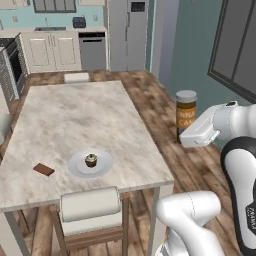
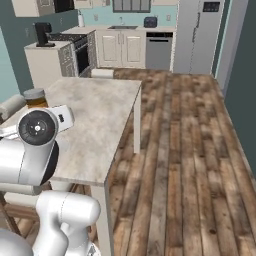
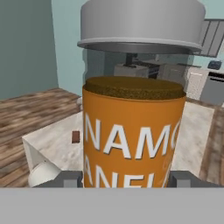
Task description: Take the cinnamon bottle from the cabinet and place it on the dining table, next to the plate with the cupcake. Then take the chocolate from the dining counter and place it on the cupcake plate.
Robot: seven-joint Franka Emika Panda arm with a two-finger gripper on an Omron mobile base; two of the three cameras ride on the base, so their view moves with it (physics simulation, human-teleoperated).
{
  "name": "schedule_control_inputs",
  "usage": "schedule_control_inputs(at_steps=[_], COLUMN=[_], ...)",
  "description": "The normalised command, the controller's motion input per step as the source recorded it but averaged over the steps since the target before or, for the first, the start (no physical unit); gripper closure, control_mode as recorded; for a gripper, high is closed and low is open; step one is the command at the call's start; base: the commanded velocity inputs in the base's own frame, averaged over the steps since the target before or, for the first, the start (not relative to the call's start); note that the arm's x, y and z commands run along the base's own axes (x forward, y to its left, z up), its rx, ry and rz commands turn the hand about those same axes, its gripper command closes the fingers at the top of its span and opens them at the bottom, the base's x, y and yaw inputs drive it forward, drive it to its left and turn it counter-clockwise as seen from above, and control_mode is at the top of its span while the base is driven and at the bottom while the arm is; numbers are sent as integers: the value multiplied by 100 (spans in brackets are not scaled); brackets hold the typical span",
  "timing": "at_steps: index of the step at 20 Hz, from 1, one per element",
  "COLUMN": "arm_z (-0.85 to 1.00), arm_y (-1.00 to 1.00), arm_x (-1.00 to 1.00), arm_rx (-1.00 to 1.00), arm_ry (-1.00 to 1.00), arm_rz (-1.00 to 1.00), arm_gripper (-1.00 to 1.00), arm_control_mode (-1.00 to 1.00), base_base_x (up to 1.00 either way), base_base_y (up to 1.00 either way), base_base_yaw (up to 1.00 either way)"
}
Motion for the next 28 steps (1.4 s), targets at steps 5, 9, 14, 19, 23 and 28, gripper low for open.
schedule_control_inputs(at_steps=[5,9,14,19,23,28], arm_z=[-20,-57,-80,-93,-65,-67], arm_y=[17,21,2,13,40,37], arm_x=[58,100,100,98,87,97], arm_rx=[-1,0,0,0,0,2], arm_ry=[0,6,9,3,0,2], arm_rz=[0,2,20,32,25,17], arm_gripper=[100,100,100,100,100,100], arm_control_mode=[-100,-100,-100,-100,-100,-100], base_base_x=[34,0,0,0,0,0], base_base_y=[16,0,0,0,0,0], base_base_yaw=[1,0,0,0,0,0])
